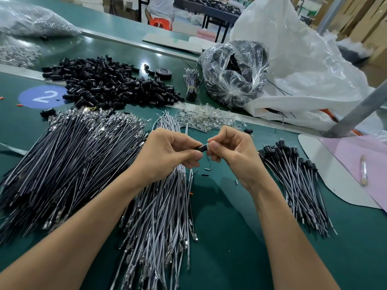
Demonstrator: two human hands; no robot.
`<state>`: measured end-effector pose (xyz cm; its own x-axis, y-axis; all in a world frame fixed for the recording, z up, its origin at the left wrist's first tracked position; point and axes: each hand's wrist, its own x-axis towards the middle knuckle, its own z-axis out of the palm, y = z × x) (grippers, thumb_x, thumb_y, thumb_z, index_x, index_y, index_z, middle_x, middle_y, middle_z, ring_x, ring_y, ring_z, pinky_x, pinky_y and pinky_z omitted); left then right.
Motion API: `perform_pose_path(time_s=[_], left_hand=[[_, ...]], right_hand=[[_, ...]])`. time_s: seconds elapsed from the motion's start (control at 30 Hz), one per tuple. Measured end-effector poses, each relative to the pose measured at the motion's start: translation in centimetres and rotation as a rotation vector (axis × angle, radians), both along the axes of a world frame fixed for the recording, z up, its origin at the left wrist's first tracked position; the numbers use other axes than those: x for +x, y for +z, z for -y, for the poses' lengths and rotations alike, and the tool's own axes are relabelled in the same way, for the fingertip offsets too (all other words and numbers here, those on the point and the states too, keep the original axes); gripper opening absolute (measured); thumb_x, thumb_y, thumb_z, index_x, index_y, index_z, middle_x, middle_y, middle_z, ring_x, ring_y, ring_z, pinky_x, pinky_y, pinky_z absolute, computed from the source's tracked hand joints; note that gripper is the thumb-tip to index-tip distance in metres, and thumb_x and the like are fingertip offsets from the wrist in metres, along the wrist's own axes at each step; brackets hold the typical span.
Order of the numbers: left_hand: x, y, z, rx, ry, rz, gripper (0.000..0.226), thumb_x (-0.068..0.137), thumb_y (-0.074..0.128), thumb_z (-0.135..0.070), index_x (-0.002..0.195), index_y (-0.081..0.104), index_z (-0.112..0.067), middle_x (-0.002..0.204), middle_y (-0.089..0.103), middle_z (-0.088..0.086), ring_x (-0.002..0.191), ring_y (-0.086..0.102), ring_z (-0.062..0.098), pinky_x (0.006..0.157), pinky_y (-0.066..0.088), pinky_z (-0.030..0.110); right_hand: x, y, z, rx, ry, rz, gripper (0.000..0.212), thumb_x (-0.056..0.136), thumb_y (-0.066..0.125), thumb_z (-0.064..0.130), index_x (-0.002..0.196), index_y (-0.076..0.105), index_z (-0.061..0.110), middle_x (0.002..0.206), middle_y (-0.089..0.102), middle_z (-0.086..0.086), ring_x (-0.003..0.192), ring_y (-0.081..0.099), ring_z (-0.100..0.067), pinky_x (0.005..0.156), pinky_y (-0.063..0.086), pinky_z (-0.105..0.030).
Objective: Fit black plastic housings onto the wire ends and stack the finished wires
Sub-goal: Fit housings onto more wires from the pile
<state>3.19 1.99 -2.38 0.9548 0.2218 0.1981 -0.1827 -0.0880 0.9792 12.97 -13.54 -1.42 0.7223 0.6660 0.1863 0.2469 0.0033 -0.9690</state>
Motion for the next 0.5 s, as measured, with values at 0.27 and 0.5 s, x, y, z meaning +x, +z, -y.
perform_pose_path(time_s=[0.27,0.5], left_hand=[[-0.03,-0.14,0.02,0.002,0.003,-0.008,0.020,0.076,0.074,0.005,0.087,0.073,-0.012,0.068,0.074,0.009,0.060,0.072,0.020,0.057,0.057,0.022],[0.07,0.25,0.19,-0.069,-0.012,-0.006,0.016,0.077,0.073,0.004,0.087,0.074,-0.009,0.072,0.074,0.012,0.062,0.072,0.020,0.060,0.059,0.024]], right_hand=[[-0.45,-0.05,-0.20,-0.026,-0.022,0.022,0.025,0.088,0.061,-0.011,0.072,0.052,0.006,0.058,0.065,0.003,0.054,0.058,-0.009,0.054,0.046,-0.018],[-0.39,0.27,-0.15,0.038,-0.062,-0.007,0.023,0.091,0.058,-0.009,0.075,0.055,0.007,0.058,0.065,0.003,0.051,0.054,-0.008,0.052,0.045,-0.018]])
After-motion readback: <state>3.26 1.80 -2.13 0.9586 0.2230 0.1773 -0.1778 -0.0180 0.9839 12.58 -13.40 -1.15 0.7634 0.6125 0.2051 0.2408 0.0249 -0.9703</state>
